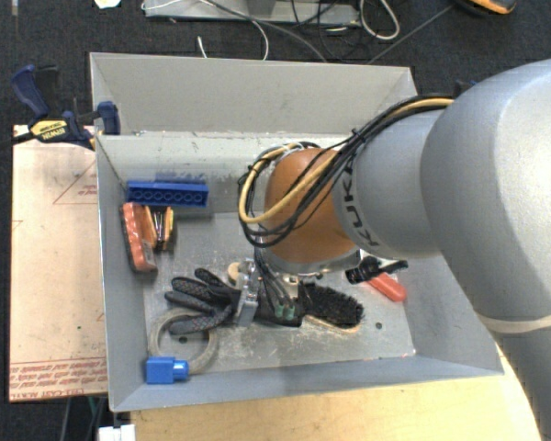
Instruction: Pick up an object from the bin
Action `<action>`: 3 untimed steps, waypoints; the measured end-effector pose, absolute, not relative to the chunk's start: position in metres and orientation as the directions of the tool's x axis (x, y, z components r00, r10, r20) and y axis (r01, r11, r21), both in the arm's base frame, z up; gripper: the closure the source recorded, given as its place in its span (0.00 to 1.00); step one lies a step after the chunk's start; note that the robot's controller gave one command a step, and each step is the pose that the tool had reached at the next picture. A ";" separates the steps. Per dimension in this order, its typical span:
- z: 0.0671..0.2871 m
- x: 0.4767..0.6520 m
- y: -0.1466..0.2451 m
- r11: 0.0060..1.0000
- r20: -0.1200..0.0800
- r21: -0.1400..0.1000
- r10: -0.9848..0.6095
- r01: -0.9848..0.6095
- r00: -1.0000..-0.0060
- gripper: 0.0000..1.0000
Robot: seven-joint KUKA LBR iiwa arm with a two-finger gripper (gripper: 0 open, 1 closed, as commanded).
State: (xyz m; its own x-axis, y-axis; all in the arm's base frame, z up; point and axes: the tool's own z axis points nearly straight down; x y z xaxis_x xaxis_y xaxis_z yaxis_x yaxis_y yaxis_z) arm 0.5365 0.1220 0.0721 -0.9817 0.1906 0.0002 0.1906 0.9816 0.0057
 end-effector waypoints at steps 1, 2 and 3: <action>0.072 0.537 0.122 0.982 0.000 0.006 0.190 0.190 -0.982 1.00; 0.072 0.537 0.122 0.982 0.000 0.006 0.191 0.191 -0.982 1.00; 0.072 0.537 0.124 0.961 0.003 0.005 0.277 0.277 -0.961 1.00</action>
Offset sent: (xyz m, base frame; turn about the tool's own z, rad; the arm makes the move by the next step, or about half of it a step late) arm 0.0000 0.0000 0.0000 0.0000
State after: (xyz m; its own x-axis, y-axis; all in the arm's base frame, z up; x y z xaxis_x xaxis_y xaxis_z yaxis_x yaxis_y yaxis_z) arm 0.5374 0.1244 0.0718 -0.9609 0.2769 0.0026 0.2769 0.9609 0.0051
